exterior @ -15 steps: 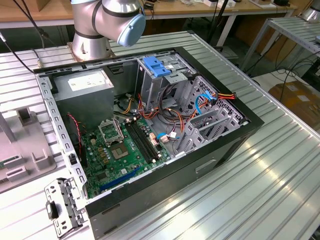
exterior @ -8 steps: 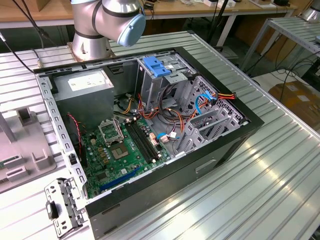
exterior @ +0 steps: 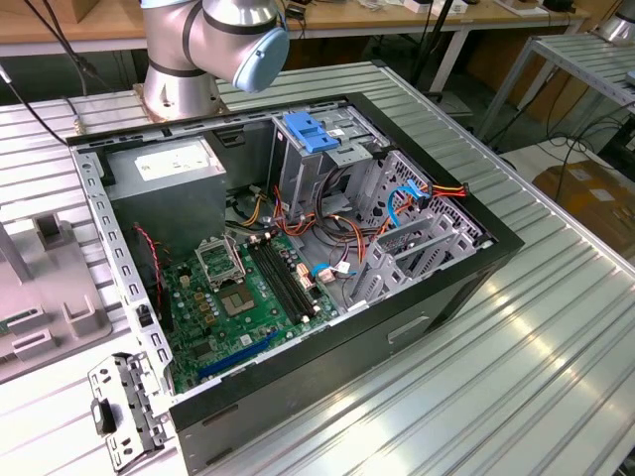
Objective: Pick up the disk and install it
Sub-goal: 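Pick up the disk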
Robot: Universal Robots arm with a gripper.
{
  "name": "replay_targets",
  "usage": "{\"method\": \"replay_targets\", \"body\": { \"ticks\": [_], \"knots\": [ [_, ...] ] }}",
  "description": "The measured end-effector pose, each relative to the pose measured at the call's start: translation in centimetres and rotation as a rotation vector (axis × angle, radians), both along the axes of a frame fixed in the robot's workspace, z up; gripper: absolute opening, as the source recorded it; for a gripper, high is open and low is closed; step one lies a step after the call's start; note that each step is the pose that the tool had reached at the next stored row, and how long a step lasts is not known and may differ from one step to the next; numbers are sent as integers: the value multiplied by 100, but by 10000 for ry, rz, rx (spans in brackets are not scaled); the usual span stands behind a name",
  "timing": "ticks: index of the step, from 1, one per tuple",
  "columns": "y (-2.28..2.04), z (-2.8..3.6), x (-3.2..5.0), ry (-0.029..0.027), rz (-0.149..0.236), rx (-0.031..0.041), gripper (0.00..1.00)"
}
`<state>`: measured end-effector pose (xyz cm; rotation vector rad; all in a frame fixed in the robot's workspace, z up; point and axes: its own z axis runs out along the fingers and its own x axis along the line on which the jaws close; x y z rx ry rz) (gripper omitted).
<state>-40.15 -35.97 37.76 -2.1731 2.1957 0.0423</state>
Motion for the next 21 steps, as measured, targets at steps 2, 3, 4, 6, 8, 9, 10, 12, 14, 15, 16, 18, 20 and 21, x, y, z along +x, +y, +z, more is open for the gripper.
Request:
{"method": "replay_targets", "body": {
  "ticks": [2,3,4,6,8,9,10,12,14,15,16,18,20,21],
  "knots": [
    [0,-5,0,1,0,0,11],
    [0,-7,0,0,0,0,11],
    [0,-8,0,0,0,0,11],
    [1,-10,0,0,0,0,11],
    [2,-13,0,-2,0,0,11],
    [3,-14,0,-2,0,1,11],
    [5,-15,0,-1,0,1,11],
    [7,-17,0,0,0,0,11],
    [8,-20,0,0,0,0,11],
    [8,-22,0,0,0,0,11],
    [8,-23,1,0,0,0,11],
    [9,-25,1,1,0,-1,11],
    [8,-28,1,1,-3,0,11],
    [9,-30,1,0,-10,1,11]
  ]
}}
